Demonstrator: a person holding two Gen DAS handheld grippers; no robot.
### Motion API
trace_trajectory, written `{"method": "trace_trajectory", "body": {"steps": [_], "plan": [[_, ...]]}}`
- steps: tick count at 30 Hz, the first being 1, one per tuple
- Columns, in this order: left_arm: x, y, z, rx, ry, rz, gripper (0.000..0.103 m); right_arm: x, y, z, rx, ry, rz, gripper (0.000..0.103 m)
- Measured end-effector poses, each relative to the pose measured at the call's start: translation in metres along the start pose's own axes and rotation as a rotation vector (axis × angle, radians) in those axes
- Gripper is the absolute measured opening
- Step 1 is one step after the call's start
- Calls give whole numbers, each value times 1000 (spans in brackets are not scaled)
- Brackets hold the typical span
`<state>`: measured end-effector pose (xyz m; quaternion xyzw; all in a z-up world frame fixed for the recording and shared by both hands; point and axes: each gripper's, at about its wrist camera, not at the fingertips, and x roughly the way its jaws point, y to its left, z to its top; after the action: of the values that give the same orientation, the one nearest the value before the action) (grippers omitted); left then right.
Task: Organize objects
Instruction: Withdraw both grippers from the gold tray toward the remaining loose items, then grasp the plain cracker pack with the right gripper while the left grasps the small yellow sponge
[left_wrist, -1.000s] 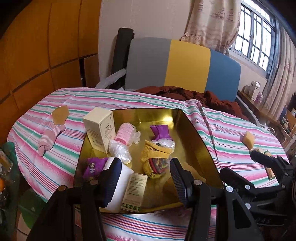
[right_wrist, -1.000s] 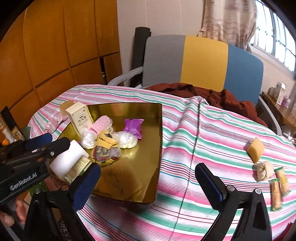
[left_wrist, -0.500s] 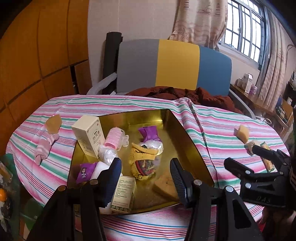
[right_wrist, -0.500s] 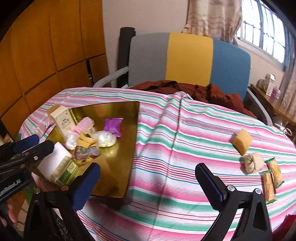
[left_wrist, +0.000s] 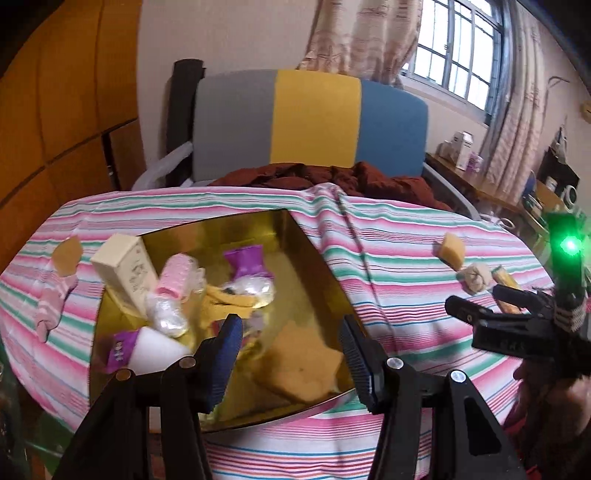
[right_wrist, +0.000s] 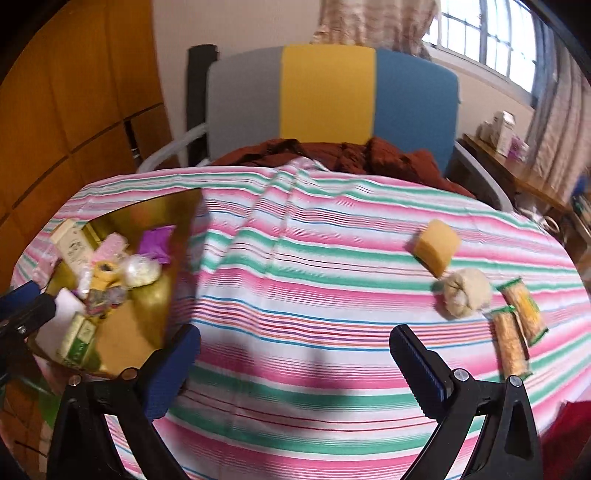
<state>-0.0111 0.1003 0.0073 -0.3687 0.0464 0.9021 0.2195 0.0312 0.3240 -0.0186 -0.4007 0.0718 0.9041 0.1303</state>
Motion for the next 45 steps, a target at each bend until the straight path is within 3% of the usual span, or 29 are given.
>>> {"method": "trace_trajectory", "body": {"steps": [11, 17, 22, 26, 29, 33, 38, 45], "plan": [[16, -49, 11, 86, 34, -108, 55, 5, -97, 8, 228, 76, -34, 103], [23, -80, 17, 158, 39, -160, 55, -2, -192, 18, 411, 54, -143, 103], [39, -110, 21, 218, 68, -200, 55, -3, -268, 1, 614, 39, -224, 103], [57, -133, 23, 256, 111, -230, 55, 1, -305, -17, 766, 48, -206, 103], [72, -150, 27, 281, 143, -252, 55, 9, -307, -21, 784, 87, -154, 103], [93, -173, 41, 303, 162, -277, 55, 21, -297, -19, 726, 147, -137, 95], [122, -196, 60, 325, 183, -308, 55, 35, -295, -22, 687, 226, -131, 87], [164, -223, 84, 337, 205, -378, 55, 56, -292, -26, 608, 336, -150, 87]]}}
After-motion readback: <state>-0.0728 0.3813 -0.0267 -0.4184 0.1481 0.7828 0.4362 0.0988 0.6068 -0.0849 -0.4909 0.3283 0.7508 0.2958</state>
